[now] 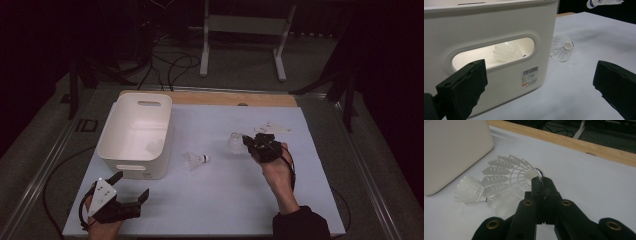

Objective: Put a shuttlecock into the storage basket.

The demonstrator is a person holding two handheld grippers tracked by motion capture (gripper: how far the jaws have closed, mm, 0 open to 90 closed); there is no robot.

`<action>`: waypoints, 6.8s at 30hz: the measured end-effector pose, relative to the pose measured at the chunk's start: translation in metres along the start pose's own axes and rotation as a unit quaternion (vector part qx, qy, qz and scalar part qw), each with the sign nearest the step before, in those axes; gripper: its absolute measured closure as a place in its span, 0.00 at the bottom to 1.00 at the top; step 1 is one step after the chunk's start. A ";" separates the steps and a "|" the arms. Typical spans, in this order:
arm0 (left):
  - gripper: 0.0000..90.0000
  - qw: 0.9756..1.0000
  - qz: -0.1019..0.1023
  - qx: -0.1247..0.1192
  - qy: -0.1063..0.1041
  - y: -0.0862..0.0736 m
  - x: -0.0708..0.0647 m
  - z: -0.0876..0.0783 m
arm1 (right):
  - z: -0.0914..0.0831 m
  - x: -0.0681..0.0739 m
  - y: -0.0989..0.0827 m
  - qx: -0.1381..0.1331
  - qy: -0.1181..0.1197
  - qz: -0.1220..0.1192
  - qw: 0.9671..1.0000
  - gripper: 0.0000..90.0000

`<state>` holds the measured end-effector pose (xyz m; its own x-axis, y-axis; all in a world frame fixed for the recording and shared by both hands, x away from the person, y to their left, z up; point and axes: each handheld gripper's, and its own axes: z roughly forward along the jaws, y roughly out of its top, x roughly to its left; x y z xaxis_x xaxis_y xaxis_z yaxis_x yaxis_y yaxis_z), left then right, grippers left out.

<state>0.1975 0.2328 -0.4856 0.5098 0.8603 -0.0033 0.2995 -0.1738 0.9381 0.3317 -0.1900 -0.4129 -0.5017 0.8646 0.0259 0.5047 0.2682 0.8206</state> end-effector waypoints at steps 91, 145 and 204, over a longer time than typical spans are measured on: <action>0.00 1.000 0.002 0.000 -0.002 0.000 -0.001 0.000 | -0.001 0.040 0.036 -0.043 0.041 -0.017 0.998 1.00; 0.00 1.000 0.002 0.000 -0.001 0.000 0.000 0.000 | 0.006 0.055 0.057 -0.060 0.064 -0.019 0.996 1.00; 0.00 1.000 0.003 -0.001 0.000 0.000 -0.001 0.000 | 0.016 0.073 0.067 -0.072 0.107 -0.013 0.992 1.00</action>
<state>0.1969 0.2324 -0.4853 0.5114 0.8593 0.0033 0.2948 -0.1790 0.9386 0.3396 -0.1022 -0.3649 -0.6577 0.7449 0.1118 0.3918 0.2116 0.8954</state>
